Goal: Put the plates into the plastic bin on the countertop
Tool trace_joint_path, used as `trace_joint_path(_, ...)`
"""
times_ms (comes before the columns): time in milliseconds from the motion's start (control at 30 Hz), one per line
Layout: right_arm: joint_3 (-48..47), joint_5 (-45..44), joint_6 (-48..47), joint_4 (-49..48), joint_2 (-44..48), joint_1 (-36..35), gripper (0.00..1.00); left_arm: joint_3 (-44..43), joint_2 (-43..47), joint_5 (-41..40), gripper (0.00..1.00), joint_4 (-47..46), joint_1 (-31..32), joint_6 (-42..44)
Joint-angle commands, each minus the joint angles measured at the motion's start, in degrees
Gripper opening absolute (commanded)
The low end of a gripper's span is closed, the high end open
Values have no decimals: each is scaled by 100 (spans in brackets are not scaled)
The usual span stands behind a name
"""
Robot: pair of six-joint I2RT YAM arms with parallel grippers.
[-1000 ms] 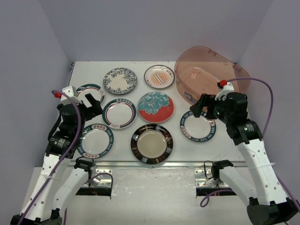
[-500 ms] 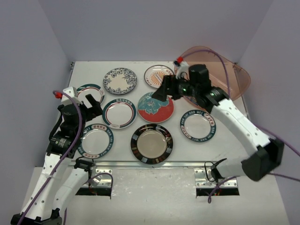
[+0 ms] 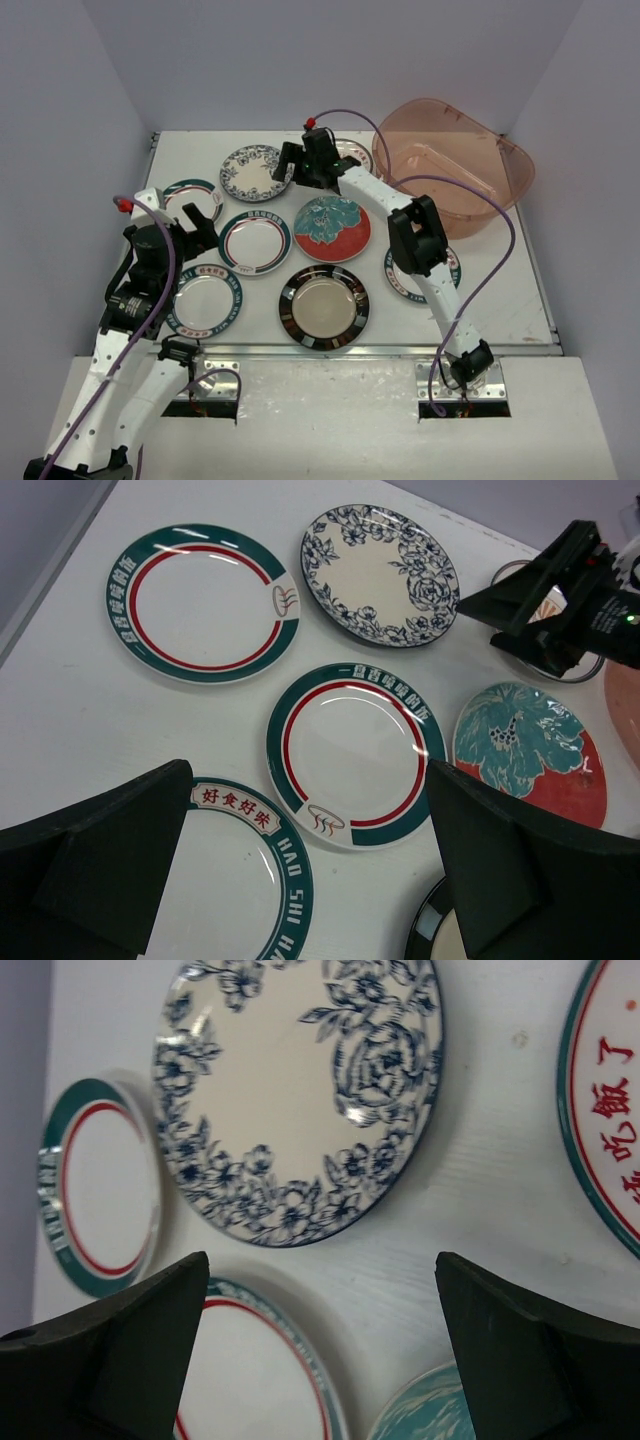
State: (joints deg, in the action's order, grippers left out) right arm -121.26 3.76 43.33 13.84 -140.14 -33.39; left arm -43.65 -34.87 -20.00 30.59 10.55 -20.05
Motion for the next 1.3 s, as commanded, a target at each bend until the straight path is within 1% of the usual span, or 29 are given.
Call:
trace_joint_path(0, -534, -679, 198, -602, -370, 16, 91, 27, 95, 75, 100, -300, 44, -43)
trace_joint_path(100, -854, -674, 218, -561, -728, 24, 87, 41, 147, 117, 100, -326, 44, -34)
trace_joint_path(233, -671, -526, 369, -847, -900, 16, 79, 32, 95, 163, 100, -326, 44, -25)
trace_joint_path(400, -706, -701, 746, -914, -1182, 21, 69, 41, 147, 163, 100, -335, 44, -16)
trace_joint_path(500, -723, -723, 1103, -1029, -1361, 13, 59, 41, 186, 158, 100, -335, 44, -16)
trace_joint_path(667, -762, -853, 1354, -1200, -1511, -19, 53, 41, 227, 208, 100, -352, 44, -16)
trace_joint_path(800, -913, -1005, 1395, -1242, -1721, -61, 51, 49, 261, 258, 100, -361, 53, -16)
trace_joint_path(867, -917, -986, 1463, -1310, -1802, -64, 47, 49, 278, 276, 100, -361, 62, -16)
trace_joint_path(967, -954, -1037, 1713, -1275, -1946, -72, 38, 49, 301, 307, 100, -374, 53, -16)
trace_joint_path(1033, -952, -1079, 1857, -1247, -2009, -75, 35, 49, 323, 312, 100, -370, 53, -16)
trace_joint_path(1167, -745, -1134, 2246, -1246, -1982, -65, 16, 58, 365, 330, 100, -370, 59, -16)
trace_joint_path(1200, -669, -1152, 2328, -1270, -1905, -63, 6, 58, 367, 324, 100, -370, 67, -16)
trace_joint_path(1233, -593, -1159, 2448, -1294, -1827, -63, 1, 58, 367, 321, 100, -370, 70, -16)
trace_joint_path(1267, -519, -1168, 2542, -1329, -1756, -63, 0, 58, 367, 316, 100, -375, 70, -16)
